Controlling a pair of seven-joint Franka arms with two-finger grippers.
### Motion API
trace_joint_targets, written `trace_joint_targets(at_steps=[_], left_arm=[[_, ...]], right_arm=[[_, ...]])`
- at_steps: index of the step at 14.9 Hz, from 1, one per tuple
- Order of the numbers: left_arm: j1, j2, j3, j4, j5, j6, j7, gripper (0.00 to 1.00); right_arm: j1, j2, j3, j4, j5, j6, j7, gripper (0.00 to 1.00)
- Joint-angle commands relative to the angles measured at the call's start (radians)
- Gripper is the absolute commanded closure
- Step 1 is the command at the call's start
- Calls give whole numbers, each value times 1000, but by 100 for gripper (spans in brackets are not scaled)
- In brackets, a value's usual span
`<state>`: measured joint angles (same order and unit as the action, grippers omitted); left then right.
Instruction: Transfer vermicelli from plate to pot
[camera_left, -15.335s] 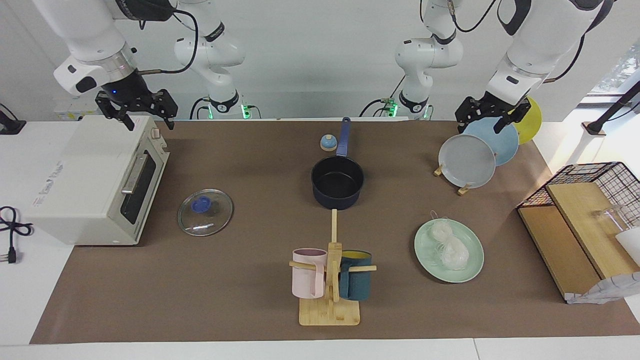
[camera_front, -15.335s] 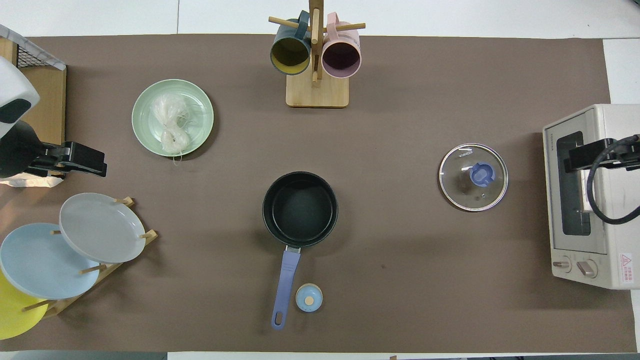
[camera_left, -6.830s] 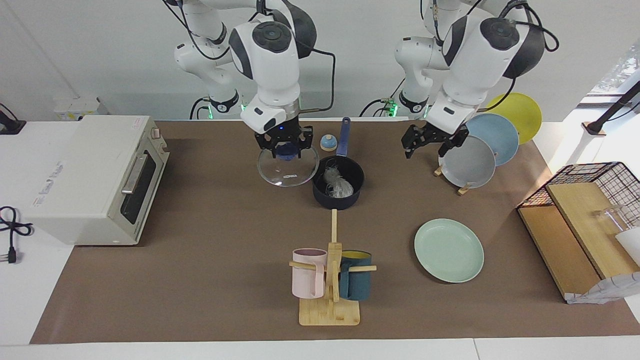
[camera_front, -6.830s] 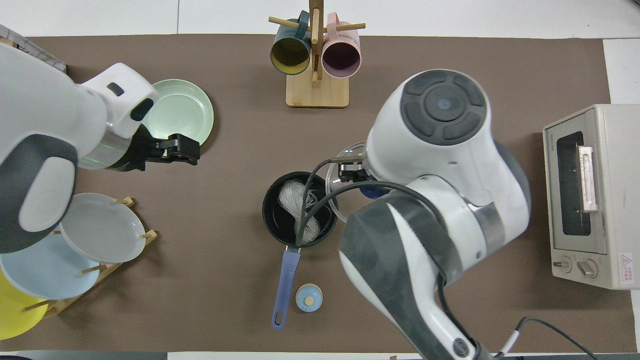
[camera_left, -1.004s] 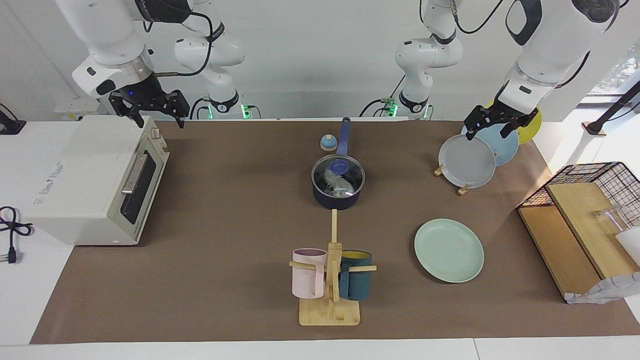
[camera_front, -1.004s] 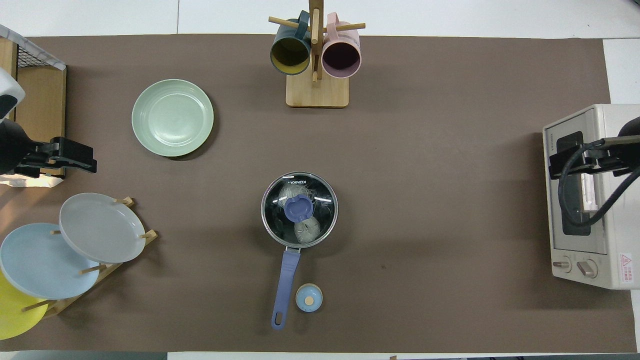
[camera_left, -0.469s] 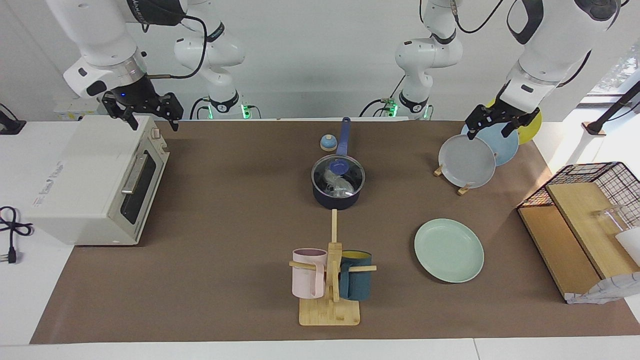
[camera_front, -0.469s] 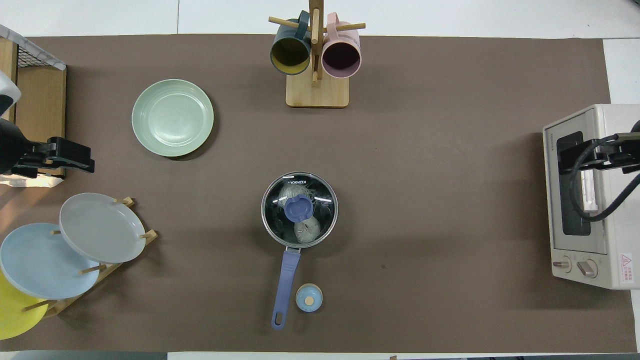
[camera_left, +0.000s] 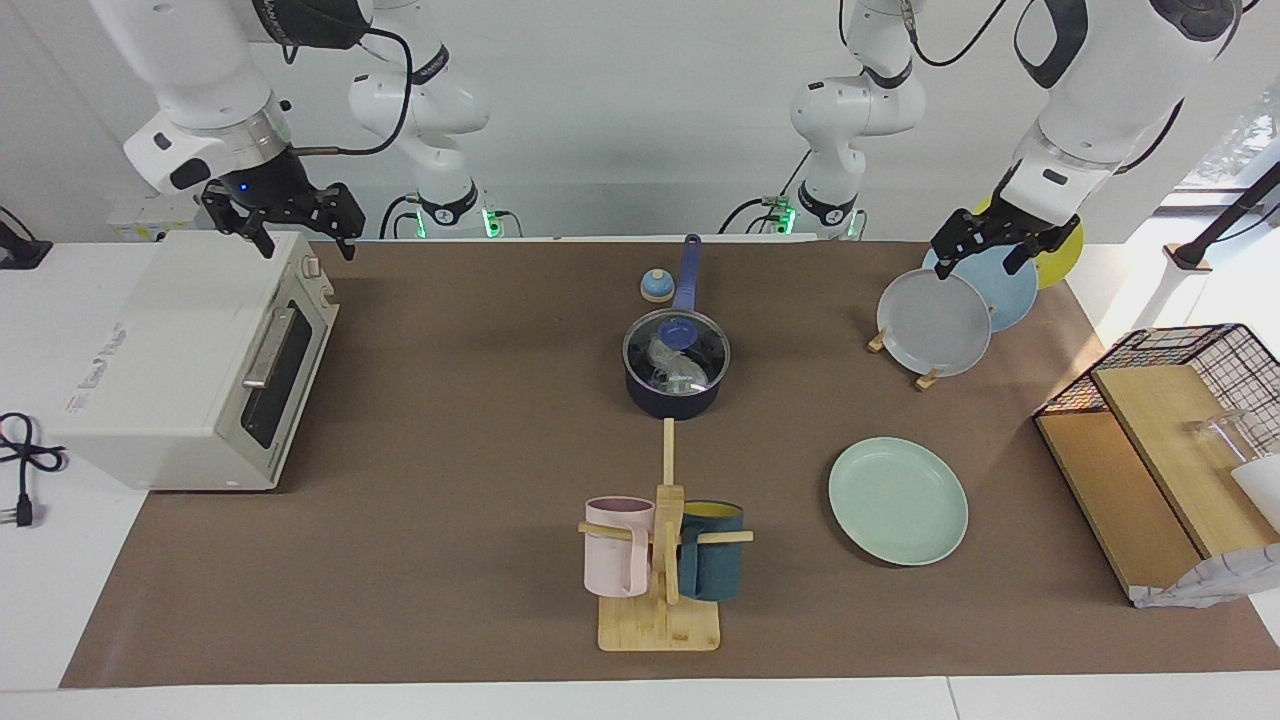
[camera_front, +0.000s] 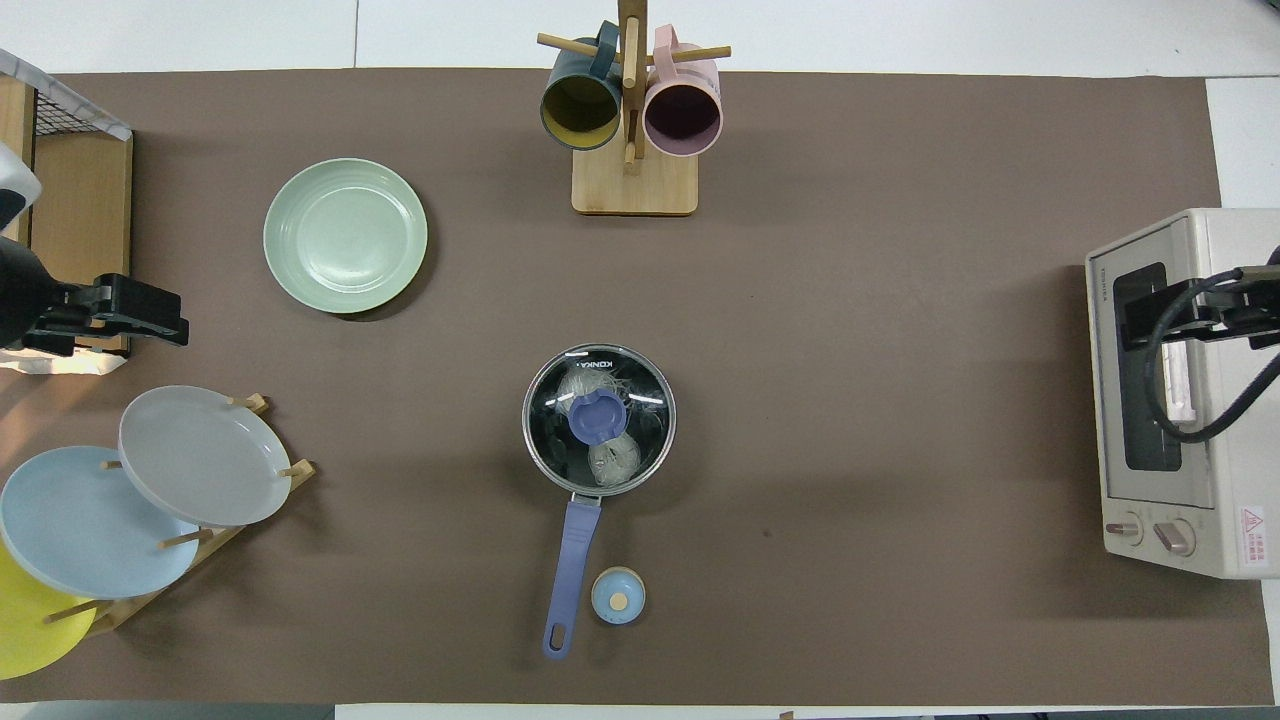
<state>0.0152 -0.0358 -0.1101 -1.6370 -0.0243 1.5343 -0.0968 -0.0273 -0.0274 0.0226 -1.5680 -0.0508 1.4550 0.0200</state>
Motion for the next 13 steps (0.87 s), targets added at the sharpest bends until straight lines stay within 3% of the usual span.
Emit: trace_joint_targets(at_steps=[1, 13], left_arm=[[9, -10, -5, 0, 14, -11, 6, 0], [9, -10, -5, 0, 14, -11, 6, 0]], right_arm=[[-17, -5, -1, 11, 12, -16, -22, 0], [-8, -6, 8, 10, 9, -16, -18, 0]])
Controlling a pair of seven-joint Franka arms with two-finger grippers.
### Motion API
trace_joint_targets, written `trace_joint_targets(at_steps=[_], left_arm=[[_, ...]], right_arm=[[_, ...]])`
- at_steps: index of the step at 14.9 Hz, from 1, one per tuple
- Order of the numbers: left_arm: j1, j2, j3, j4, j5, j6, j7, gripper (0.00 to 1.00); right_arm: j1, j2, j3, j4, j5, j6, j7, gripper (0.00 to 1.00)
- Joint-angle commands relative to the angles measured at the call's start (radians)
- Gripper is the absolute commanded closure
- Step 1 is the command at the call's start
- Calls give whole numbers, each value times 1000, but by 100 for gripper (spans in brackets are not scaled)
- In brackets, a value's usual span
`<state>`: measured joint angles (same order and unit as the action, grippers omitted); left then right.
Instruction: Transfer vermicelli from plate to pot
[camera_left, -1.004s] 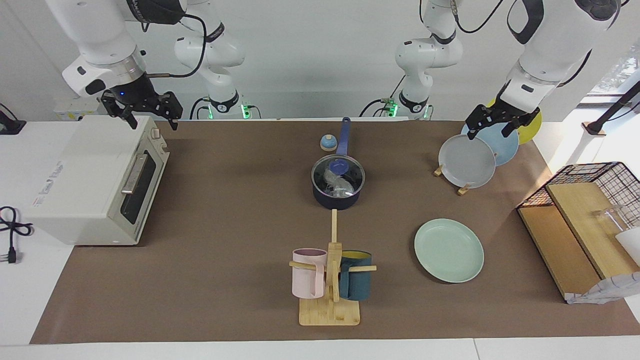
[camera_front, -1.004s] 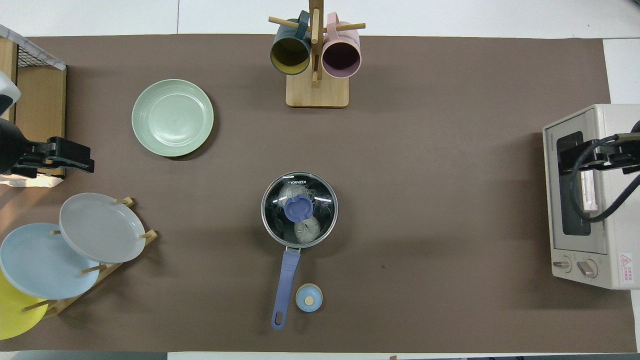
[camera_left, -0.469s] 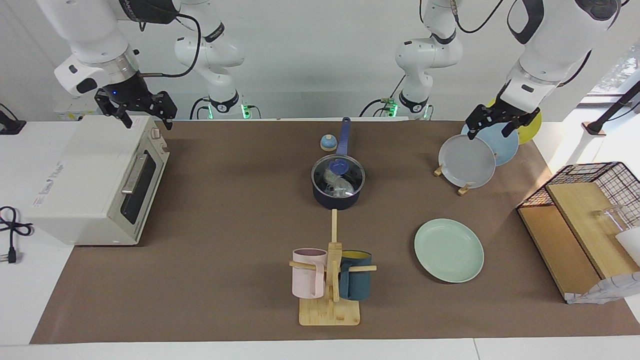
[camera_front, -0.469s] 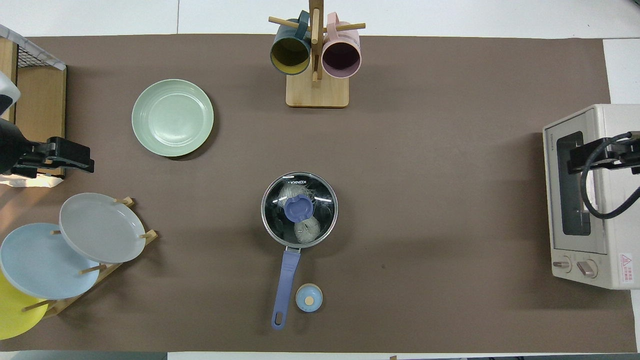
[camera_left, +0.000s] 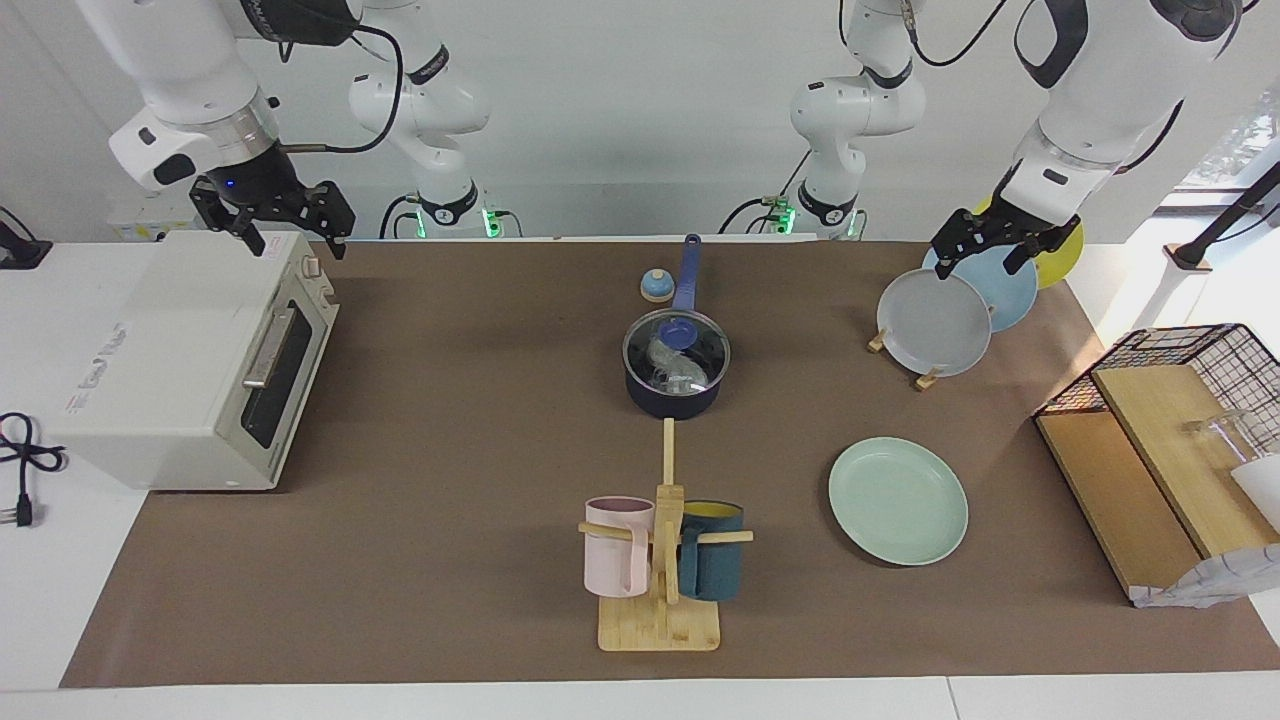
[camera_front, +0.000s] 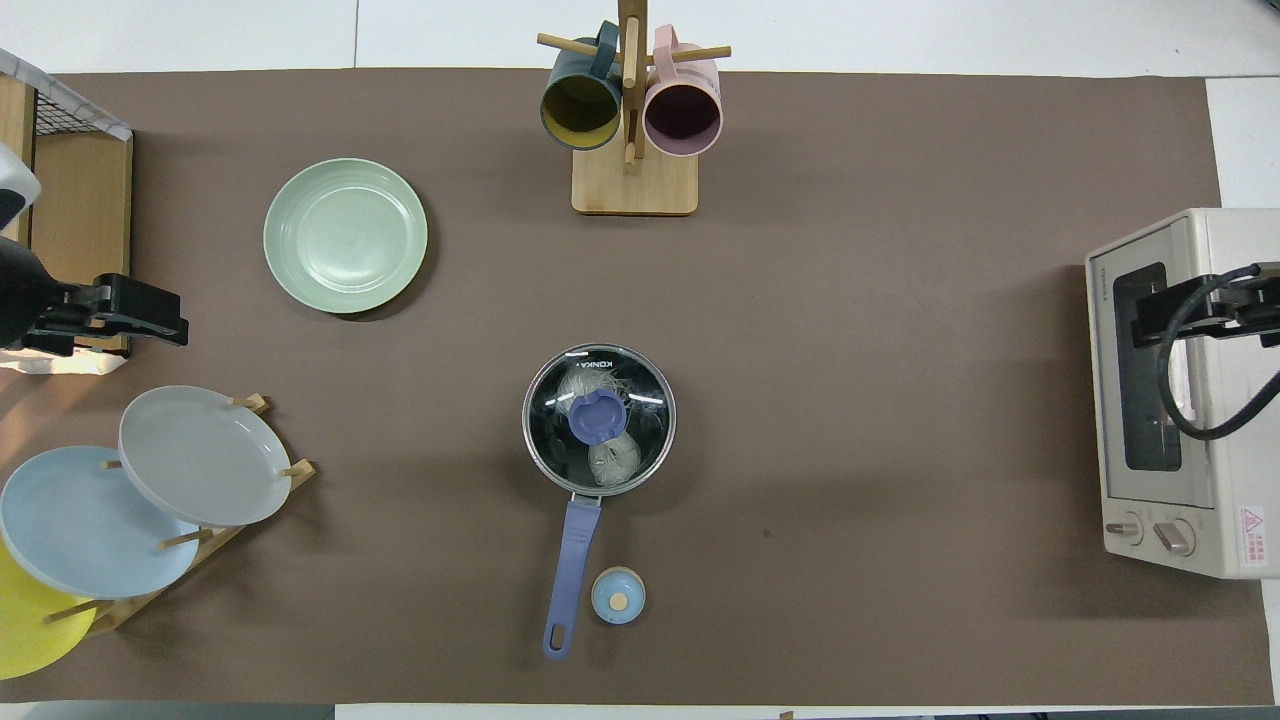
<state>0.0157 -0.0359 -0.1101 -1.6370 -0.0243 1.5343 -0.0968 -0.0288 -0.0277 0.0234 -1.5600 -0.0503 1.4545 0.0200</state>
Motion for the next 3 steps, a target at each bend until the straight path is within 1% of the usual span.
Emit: trace_joint_targets(at_steps=[1, 3], left_arm=[[9, -10, -5, 0, 14, -11, 6, 0], [9, -10, -5, 0, 14, -11, 6, 0]], right_arm=[[-6, -6, 7, 2, 9, -19, -18, 0], [-6, -6, 9, 2, 9, -22, -18, 0]])
